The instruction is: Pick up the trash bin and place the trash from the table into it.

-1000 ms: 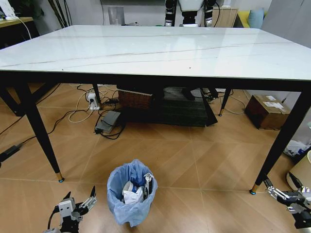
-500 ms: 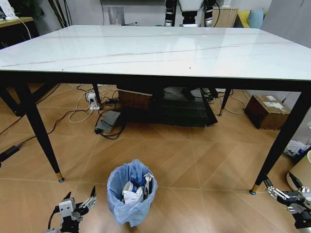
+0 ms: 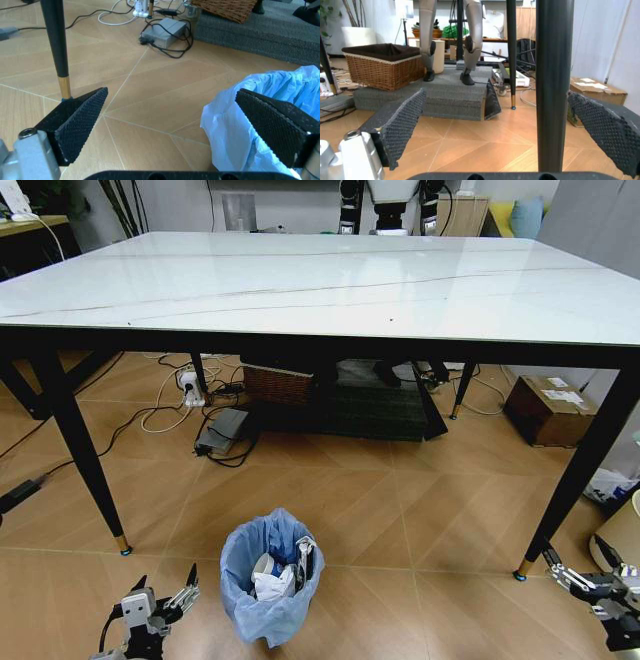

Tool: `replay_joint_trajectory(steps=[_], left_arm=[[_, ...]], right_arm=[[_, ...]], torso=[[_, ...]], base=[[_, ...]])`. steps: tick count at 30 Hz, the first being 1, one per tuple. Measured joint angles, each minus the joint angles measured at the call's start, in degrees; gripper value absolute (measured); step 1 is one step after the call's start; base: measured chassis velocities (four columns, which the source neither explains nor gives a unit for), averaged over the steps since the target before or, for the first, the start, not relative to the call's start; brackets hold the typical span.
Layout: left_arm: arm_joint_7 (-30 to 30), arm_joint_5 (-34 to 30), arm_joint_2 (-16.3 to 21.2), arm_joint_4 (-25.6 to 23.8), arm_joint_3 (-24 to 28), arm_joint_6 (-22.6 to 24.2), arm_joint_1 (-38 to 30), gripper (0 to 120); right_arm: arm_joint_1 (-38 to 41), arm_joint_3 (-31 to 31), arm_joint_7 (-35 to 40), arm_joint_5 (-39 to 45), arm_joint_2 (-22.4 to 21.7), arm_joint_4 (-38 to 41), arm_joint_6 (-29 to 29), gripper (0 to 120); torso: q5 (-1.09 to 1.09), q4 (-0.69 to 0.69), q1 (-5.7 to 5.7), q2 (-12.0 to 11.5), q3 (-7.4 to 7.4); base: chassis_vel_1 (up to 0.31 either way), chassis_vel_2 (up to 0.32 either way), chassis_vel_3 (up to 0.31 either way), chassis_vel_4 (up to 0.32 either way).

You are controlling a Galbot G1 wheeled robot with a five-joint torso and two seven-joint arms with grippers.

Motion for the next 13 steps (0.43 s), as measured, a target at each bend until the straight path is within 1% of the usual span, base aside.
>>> replay_joint_trajectory(steps=[13], left_arm=[[-0.03, 0.00, 0.00, 0.00, 0.01, 0.02, 0.00, 100]], right_arm=[[0.00, 0.00, 0.00, 0.00, 0.00, 0.00, 0.00, 100]], torso=[[0.00, 0.00, 0.00, 0.00, 0.00]], base=[[0.000, 0.000, 0.000, 0.000]])
